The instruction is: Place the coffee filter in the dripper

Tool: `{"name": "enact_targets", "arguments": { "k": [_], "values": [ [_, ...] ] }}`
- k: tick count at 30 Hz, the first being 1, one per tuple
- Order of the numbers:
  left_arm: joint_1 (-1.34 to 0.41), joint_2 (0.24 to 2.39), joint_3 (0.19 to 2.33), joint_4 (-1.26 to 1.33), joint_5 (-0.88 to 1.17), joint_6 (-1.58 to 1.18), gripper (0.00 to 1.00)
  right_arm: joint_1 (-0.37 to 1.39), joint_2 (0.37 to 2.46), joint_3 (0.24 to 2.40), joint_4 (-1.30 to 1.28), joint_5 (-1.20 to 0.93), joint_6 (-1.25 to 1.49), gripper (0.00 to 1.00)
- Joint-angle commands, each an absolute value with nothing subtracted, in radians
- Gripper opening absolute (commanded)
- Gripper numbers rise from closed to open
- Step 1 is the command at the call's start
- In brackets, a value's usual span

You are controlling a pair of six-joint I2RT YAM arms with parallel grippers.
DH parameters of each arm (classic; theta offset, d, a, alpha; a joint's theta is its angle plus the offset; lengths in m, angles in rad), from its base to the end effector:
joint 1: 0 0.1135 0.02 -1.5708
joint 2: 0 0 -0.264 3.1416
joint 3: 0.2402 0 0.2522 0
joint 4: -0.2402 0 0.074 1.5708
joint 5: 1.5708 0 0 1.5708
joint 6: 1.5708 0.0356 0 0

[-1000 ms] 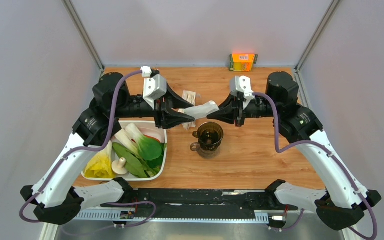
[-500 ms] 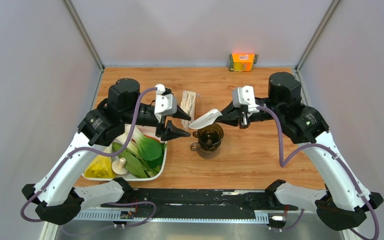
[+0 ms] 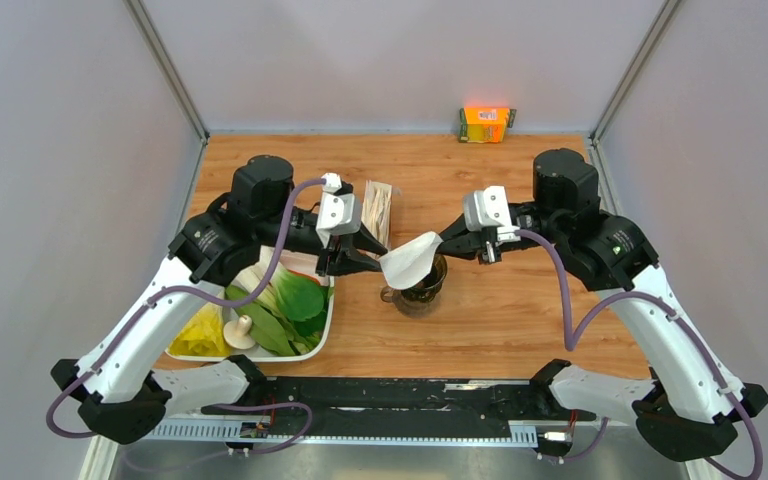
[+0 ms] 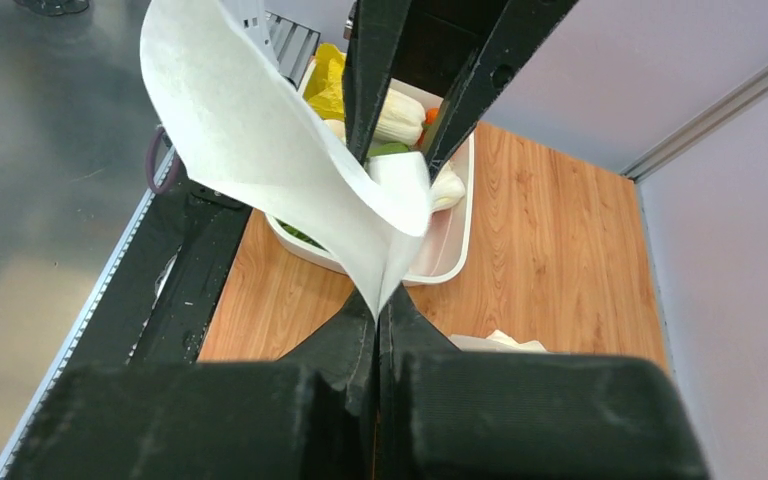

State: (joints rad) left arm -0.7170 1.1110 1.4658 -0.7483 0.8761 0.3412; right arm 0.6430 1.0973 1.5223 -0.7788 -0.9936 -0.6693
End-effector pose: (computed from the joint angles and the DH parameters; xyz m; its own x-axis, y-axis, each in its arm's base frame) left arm 0.1336 -0.1528 0.4543 0.0474 0.2429 -0.9689 0.9971 -0.0690 0.0315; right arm 0.1307 0.1352 0.4717 0.3759 -0.1414 -0.9158 -0.9220 -0.1560 -0.3543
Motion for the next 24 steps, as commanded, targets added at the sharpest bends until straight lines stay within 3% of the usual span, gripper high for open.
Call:
{"name": "enact_targets", "arguments": {
  "k": [1, 4, 6, 8, 12, 17, 24],
  "values": [
    [-0.712, 1.124, 1.51, -0.756, 0.934, 0.379, 0.36, 0.66, 1.077, 1.545, -0.808, -1.007, -0.732, 0.0],
    [-0.712, 1.124, 1.511, -0.769, 0.932, 0.395, 0.36, 0.665, 1.076, 1.544, -0.814, -0.986, -0.751, 0.0],
    [-0.712, 1.122, 1.527, -0.836, 0.924, 0.429, 0.53, 0.672, 1.077, 1.548, -0.837, -0.941, -0.784, 0.0],
    [-0.712, 1.113, 1.546, -0.849, 0.857, 0.4, 0.63, 0.678, 1.092, 1.567, -0.895, -0.88, -0.836, 0.0],
    [-0.651, 1.105, 1.61, -0.866, 0.65, 0.287, 0.67, 0.699, 1.134, 1.596, -0.994, -0.699, -0.881, 0.0],
    [-0.511, 1.155, 1.752, -0.884, 0.69, 0.16, 0.7, 0.714, 1.169, 1.583, -1.001, -0.535, -0.836, 0.0],
    [-0.589, 1.243, 1.828, -0.915, 0.68, 0.131, 0.74, 0.75, 1.246, 1.646, -1.018, -0.432, -0.779, 0.0]
  ]
}}
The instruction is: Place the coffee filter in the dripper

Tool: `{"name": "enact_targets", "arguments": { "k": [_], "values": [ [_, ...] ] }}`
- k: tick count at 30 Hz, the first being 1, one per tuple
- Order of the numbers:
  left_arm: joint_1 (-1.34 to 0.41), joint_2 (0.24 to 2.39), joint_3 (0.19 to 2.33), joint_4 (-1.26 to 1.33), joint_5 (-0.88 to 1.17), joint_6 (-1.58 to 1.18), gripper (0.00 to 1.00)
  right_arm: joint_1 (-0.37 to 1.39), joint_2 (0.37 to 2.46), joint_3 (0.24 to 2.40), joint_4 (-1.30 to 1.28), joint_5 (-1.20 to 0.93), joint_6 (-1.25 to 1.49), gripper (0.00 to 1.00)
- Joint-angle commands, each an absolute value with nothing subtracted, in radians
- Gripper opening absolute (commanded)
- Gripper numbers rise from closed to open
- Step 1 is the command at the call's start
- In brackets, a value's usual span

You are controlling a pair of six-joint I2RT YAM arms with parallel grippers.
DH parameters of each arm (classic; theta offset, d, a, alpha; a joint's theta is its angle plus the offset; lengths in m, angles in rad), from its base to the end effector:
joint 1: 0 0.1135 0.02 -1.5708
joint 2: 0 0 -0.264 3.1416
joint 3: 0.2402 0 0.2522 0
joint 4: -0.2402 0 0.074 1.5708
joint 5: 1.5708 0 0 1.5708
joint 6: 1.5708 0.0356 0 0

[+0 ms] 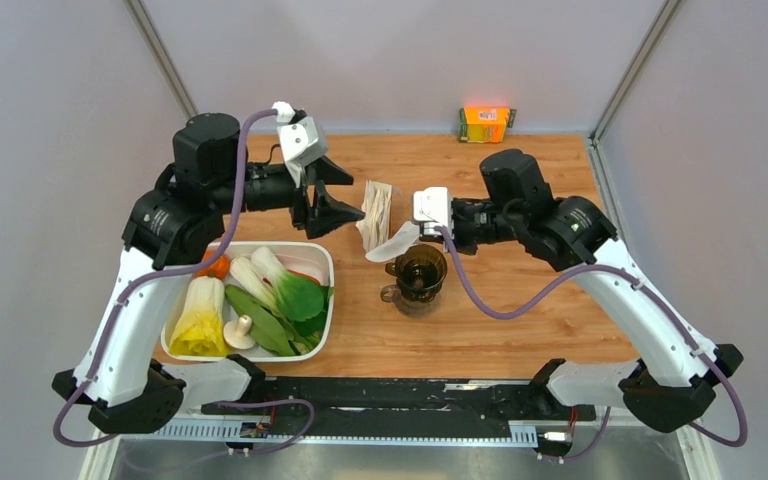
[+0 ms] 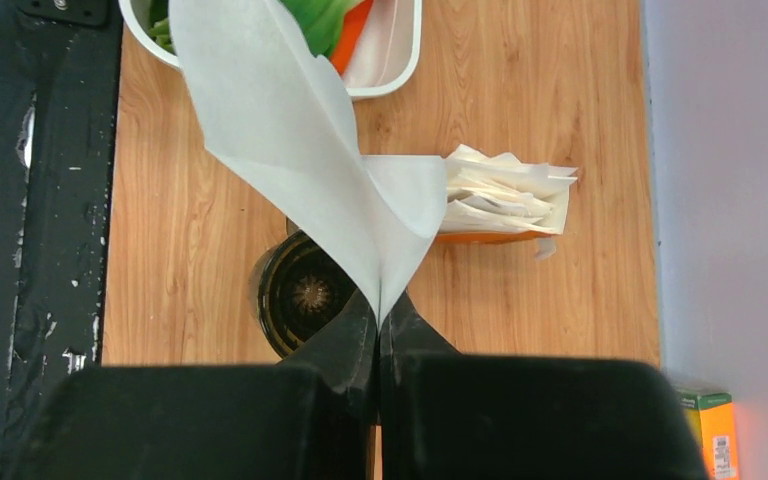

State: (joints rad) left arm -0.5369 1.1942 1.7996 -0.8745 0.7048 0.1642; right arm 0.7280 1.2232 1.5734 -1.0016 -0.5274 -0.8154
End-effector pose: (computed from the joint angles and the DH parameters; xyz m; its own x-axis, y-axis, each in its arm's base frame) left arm 0.1495 -0.1158 0.5209 -0.0740 0.1889 -0.9792 0.9512 0.3084 -0.0123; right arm 0.1545 0.1617 0.4386 0.3258 -0.5523 -0.7673 -0.9285 -0.0340 -0.3697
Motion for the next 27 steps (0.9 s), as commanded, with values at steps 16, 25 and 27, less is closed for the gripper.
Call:
{"name": "enact_targets", "arguments": {
  "k": [16, 25, 27],
  "values": [
    [-0.786, 1.252, 1.739, -0.881, 0.418, 0.24, 0.71, 0.8, 1.296, 1.703, -1.031, -0.394, -0.724, 0.0],
    [-0.808, 1.278, 1.737, -0.899, 0.326, 0.282, 0.53, 0.807, 1.324, 1.744, -1.036, -0.396, -0.69, 0.0],
    [-0.815, 1.282, 1.731, -0.904, 0.316, 0.286, 0.5, 0.809, 1.333, 1.76, -1.036, -0.395, -0.679, 0.0]
  ]
}}
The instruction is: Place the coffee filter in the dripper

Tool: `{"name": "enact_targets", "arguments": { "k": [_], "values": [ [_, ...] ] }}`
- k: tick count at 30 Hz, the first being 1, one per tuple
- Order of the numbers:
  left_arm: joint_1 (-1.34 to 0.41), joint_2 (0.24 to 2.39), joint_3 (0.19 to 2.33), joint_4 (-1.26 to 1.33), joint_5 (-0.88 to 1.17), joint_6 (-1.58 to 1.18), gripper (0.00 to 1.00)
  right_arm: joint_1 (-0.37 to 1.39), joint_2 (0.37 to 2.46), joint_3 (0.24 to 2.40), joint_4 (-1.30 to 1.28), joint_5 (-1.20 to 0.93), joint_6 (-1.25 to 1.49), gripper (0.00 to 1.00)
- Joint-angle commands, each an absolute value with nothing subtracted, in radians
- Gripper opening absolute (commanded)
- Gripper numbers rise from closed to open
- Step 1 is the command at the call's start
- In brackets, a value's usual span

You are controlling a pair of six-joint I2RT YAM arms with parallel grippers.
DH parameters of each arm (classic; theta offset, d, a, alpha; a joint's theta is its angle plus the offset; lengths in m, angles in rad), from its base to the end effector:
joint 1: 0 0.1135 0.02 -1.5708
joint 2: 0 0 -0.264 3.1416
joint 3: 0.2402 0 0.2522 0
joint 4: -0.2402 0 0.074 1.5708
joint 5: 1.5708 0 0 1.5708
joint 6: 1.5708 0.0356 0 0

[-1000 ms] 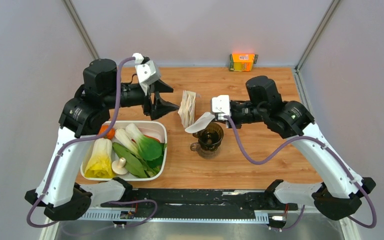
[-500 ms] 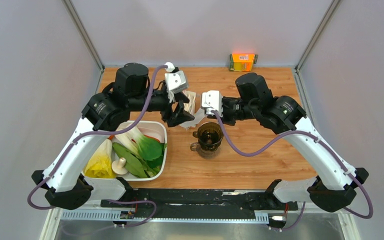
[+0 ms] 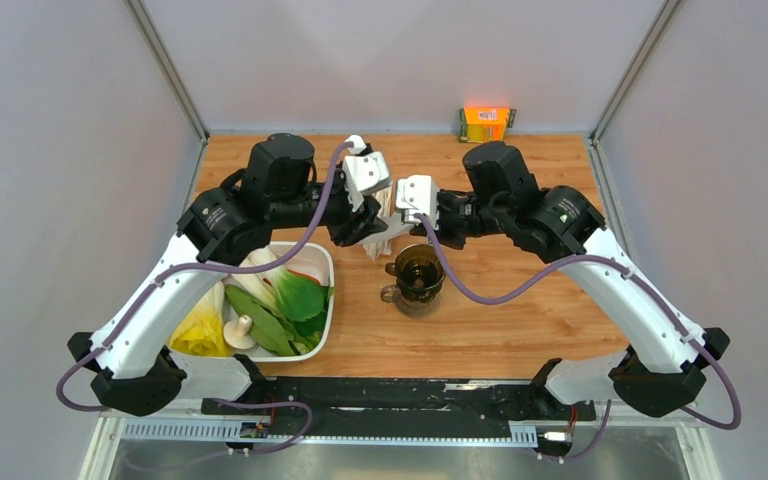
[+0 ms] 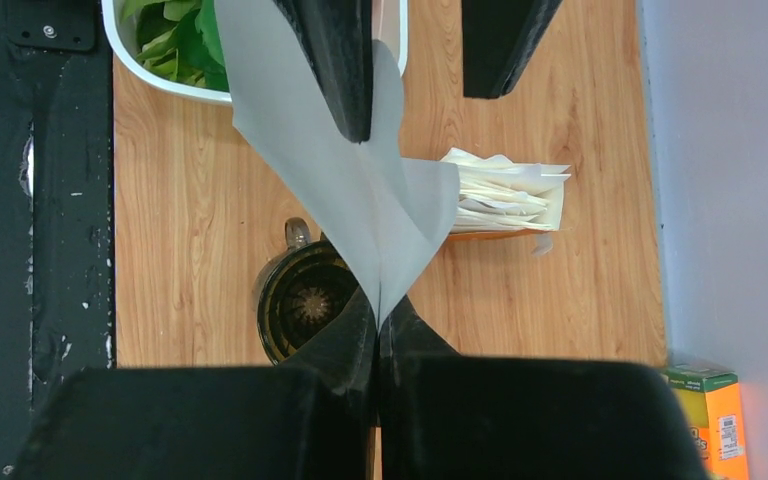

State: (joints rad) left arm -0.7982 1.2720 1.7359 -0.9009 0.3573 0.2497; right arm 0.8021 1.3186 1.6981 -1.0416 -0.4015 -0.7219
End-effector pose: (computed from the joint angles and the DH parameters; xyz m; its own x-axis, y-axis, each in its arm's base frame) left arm 0.1529 -0.1747 0.4836 -0.0658 0.3992 -0.9145 0.9374 0.3389 0.0805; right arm 0.1594 0.1848 0.4500 0.2580 -0.6081 -0.7507 -0.9399 0.0220 -0.3409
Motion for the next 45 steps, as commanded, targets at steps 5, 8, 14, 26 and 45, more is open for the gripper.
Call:
{"name": "enact_targets", "arguments": {
  "k": [5, 8, 14, 26, 45],
  "values": [
    [-0.82, 1.281, 1.715, -0.904, 0.295, 0.279, 0.22, 0.809, 1.348, 1.789, -1.039, -0.397, -0.659, 0.04],
    [-0.8, 1.255, 1.686, -0.849, 0.281, 0.21, 0.01, 0.803, 1.341, 1.798, -1.018, -0.386, -0.628, 0.6],
    [-0.503, 1.129, 1.513, -0.471, 0.643, -0.205, 0.0, 0.665, 1.209, 1.688, -0.757, -0.483, -0.509, 1.0],
    [-0.404, 1.077, 1.236, 0.351, 0.822, -0.986, 0.0, 0.732, 1.081, 1.411, -0.285, -0.412, -0.48, 1.0],
    [-0.432, 1.048, 1.201, 0.267, 0.731, -0.972, 0.0, 0.974, 1.176, 1.471, -0.224, -0.048, -0.734, 0.73]
  ]
}}
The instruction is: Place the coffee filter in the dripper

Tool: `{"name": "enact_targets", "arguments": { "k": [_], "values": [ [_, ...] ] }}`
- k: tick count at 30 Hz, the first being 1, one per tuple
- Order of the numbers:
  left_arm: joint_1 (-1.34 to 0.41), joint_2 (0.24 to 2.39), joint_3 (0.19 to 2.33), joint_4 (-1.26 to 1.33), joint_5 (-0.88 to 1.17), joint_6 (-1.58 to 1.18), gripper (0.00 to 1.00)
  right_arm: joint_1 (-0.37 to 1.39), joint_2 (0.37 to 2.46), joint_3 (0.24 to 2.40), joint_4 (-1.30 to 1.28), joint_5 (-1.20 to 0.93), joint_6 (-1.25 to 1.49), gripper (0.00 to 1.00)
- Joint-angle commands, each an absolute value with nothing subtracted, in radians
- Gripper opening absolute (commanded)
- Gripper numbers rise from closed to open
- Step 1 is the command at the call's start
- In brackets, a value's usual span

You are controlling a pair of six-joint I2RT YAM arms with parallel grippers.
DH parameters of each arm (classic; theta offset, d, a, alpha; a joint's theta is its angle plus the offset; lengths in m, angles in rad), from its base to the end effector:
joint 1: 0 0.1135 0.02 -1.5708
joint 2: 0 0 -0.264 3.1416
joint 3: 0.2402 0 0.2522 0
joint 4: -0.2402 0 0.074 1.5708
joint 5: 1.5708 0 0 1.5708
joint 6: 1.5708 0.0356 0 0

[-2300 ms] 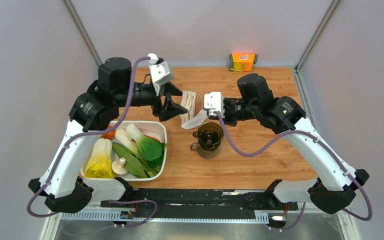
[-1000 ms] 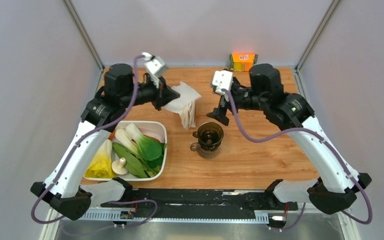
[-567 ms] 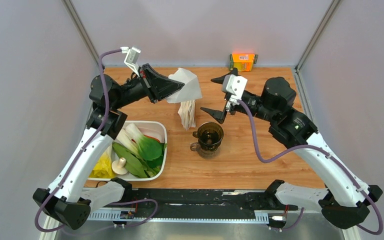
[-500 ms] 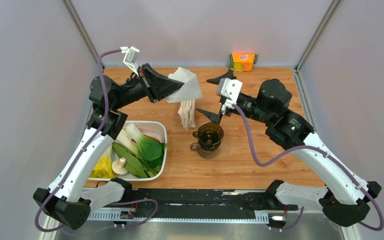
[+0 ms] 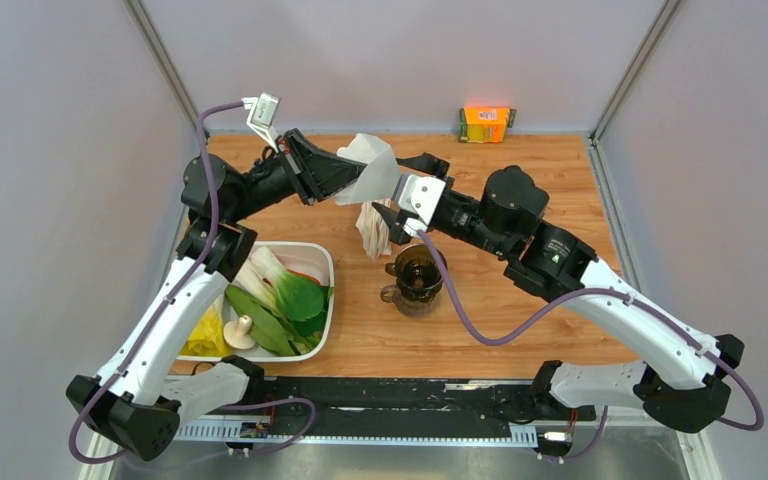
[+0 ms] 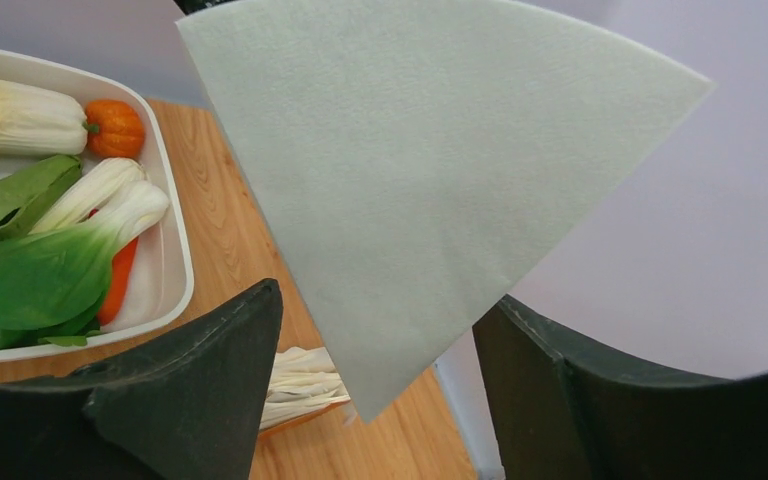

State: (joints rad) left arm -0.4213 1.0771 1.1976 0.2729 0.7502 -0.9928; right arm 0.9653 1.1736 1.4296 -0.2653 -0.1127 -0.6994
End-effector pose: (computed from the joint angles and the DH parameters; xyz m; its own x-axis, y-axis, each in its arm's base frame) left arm 0.1938 -0.1135 0.4733 -0.5407 -0.4291 -0.7235 0.7704 0.0927 -0.6308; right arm 0.1384 0.2070 0.4760 0.5631 -0.3104 -0.7659 -0.6776 0.3571 -0.6429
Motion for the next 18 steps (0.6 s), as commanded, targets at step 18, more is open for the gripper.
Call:
{"name": "enact_targets", "arguments": {
  "k": [18],
  "values": [
    [-0.436, 1.03, 1.244, 0.031, 0.717, -0.743, 0.33, 0.974, 1.144, 1.452, -0.305, -0.106, -0.739, 0.48]
  ]
}}
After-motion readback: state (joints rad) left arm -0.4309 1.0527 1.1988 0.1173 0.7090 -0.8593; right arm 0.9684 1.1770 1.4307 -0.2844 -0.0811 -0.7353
